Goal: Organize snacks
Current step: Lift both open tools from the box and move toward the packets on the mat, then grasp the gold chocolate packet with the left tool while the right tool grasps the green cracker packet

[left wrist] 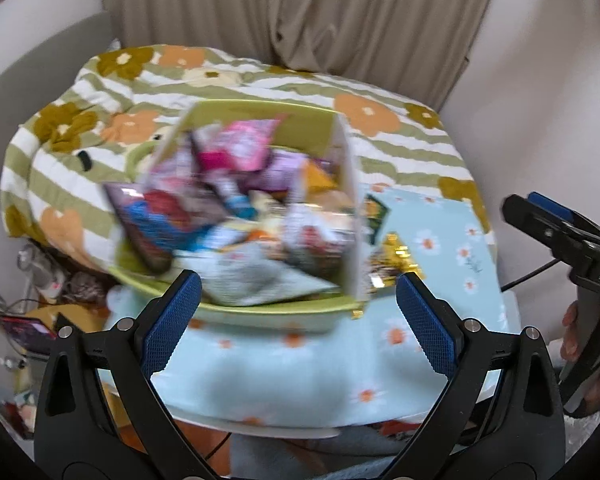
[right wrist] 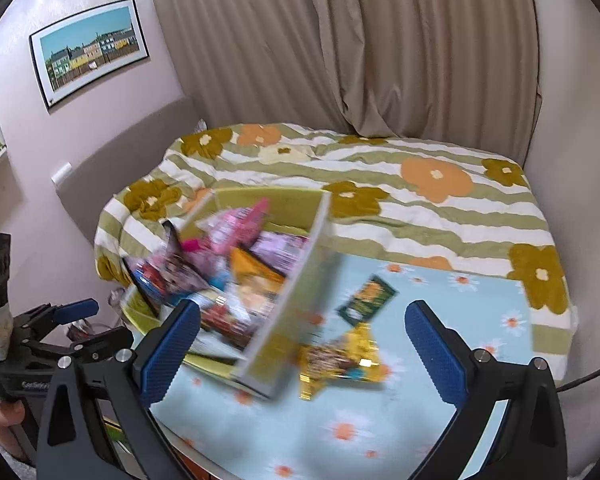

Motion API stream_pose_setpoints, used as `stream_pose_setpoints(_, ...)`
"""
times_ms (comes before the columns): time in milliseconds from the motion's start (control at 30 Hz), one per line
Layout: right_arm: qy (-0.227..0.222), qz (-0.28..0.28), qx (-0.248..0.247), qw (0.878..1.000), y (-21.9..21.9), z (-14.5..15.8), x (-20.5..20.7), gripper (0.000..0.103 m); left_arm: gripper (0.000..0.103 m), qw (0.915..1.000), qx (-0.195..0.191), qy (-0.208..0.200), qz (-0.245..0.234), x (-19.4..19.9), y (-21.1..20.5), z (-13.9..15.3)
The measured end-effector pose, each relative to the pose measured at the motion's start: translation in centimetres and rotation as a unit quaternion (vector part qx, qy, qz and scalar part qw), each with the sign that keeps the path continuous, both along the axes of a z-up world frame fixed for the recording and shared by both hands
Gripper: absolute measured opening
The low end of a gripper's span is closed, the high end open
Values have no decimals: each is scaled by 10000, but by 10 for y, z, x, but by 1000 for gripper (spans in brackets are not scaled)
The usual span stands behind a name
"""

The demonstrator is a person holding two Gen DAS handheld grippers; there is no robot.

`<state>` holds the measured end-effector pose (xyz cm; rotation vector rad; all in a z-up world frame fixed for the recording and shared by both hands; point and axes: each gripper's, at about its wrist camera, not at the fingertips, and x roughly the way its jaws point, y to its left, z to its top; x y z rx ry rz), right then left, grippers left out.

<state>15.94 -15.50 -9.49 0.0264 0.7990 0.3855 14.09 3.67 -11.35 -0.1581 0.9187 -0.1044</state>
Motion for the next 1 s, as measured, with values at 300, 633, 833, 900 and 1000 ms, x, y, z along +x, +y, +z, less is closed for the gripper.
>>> stream_pose_setpoints(300,202,129,-345,9991,-75,-23,29,102,98,9981,452,37,-425,20,-115,-33)
stream_pose_setpoints(633,491,235,-665,9963,-116,-68,86,102,98,9770,1532,311,-1450,66,-187,-95)
stream_pose_setpoints(833,698,555,-793,9929,-122,-98,118,102,98,9497,2275,663,-2048,94,-211,-139)
stream_pose_setpoints(900,768,691,-861,9909,-118,-109,126,102,98,9436,2356,832,-2170,103,-214,-150)
stream_pose_setpoints(1000,906,895,-783,9888,-113,-125,140,102,97,9365,2418,1131,-2273,114,-217,-165)
